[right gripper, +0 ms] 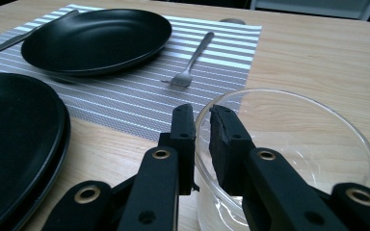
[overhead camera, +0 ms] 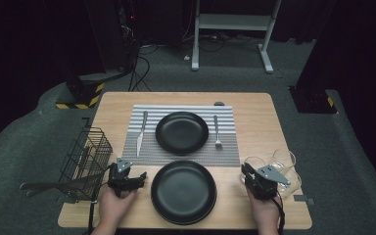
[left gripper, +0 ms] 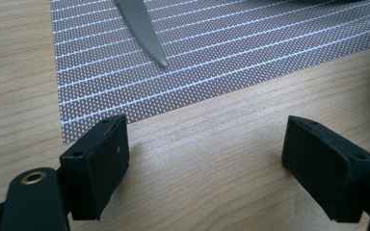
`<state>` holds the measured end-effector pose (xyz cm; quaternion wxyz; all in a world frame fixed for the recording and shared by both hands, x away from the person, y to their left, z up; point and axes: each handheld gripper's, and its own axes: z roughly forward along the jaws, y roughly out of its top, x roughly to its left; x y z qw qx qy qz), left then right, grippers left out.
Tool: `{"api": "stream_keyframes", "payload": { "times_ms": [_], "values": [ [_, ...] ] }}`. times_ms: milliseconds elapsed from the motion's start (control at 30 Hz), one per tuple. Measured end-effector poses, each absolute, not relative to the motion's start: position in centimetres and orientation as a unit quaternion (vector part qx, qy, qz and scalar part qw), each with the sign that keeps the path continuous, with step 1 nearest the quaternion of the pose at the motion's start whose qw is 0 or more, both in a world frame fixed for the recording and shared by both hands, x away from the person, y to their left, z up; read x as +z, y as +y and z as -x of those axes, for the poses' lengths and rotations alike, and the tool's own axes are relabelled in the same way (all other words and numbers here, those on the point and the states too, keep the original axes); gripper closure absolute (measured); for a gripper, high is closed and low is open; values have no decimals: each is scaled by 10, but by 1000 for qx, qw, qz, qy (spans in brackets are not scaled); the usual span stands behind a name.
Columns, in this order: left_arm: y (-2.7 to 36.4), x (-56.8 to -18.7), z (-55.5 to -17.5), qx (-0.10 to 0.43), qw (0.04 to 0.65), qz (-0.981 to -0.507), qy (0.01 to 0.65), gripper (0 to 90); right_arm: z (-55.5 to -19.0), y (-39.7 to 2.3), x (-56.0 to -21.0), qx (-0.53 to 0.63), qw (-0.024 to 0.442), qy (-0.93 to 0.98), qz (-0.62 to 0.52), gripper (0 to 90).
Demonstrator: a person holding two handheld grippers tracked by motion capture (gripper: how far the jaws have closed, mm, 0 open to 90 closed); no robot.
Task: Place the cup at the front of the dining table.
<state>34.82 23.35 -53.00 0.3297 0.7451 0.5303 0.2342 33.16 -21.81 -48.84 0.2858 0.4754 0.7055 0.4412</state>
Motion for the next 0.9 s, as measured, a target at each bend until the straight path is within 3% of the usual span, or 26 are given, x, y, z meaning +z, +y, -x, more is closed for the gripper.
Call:
{"api": "stream_keyframes", "payload": {
  "times_ms": [900],
  "values": [
    [233,-530,-348,234,330,-745,530,175,-334,-171,-489,461,251,744,-413,799]
  ]
}}
